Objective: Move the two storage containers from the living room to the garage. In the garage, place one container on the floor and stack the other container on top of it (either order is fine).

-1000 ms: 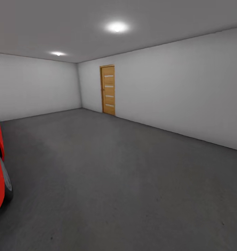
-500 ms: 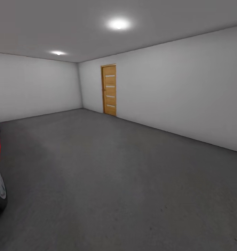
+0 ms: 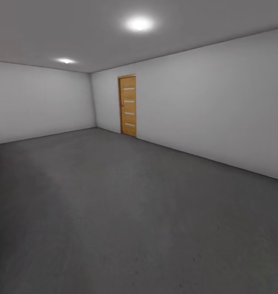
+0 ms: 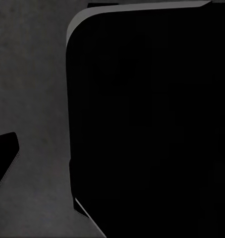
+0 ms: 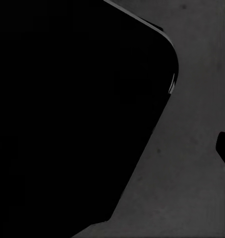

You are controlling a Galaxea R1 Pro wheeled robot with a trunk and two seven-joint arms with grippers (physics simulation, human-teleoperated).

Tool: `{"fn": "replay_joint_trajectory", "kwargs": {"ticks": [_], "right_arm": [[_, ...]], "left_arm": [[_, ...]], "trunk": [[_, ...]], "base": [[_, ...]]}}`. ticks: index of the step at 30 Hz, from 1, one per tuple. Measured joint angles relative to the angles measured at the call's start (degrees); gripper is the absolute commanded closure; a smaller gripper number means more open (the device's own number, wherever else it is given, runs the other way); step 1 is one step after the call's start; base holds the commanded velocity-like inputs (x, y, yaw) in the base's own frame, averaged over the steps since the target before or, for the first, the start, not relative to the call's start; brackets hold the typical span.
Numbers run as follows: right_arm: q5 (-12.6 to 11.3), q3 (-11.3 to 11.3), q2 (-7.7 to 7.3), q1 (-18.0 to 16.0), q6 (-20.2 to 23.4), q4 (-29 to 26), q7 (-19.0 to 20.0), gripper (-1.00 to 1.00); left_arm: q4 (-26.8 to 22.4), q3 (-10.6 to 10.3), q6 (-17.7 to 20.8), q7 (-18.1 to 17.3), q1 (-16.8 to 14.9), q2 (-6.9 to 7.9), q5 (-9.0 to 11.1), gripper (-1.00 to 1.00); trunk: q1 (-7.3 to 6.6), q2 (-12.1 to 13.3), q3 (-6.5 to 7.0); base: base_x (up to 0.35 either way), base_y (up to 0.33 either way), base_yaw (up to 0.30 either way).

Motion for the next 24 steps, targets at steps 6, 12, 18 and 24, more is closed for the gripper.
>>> {"fn": "replay_joint_trajectory", "kwargs": {"ticks": [6, 12, 18, 24], "right_arm": [[0.0, 0.0, 0.0, 0.0, 0.0, 0.0, 0.0, -1.0], [0.0, 0.0, 0.11, 0.0, -0.14, -0.01, 0.0, -1.0], [0.0, 0.0, 0.09, 0.0, -0.23, -0.01, -0.01, -1.0], [0.0, 0.0, 0.02, 0.0, -0.26, 0.0, -0.01, -1.0]], "left_arm": [[-0.02, 0.04, 0.0, 0.04, 0.0, 0.0, 0.0, -1.0], [0.0, 0.04, 0.0, 0.07, 0.0, 0.0, -0.03, -1.0], [0.03, 0.04, 0.0, 0.08, 0.0, -0.01, 0.0, -1.0], [0.01, 0.05, 0.02, 0.08, 0.0, 0.0, -0.02, -1.0]], "trunk": [[0.0, 0.0, 0.0], [0.0, 0.0, 0.0], [0.0, 0.0, 0.0], [0.0, 0.0, 0.0]], "base": [[0.307, 0.0, 0.001], [0.307, 0.0, 0.172], [0.304, 0.0, 0.238], [0.299, 0.0, 0.052]]}}
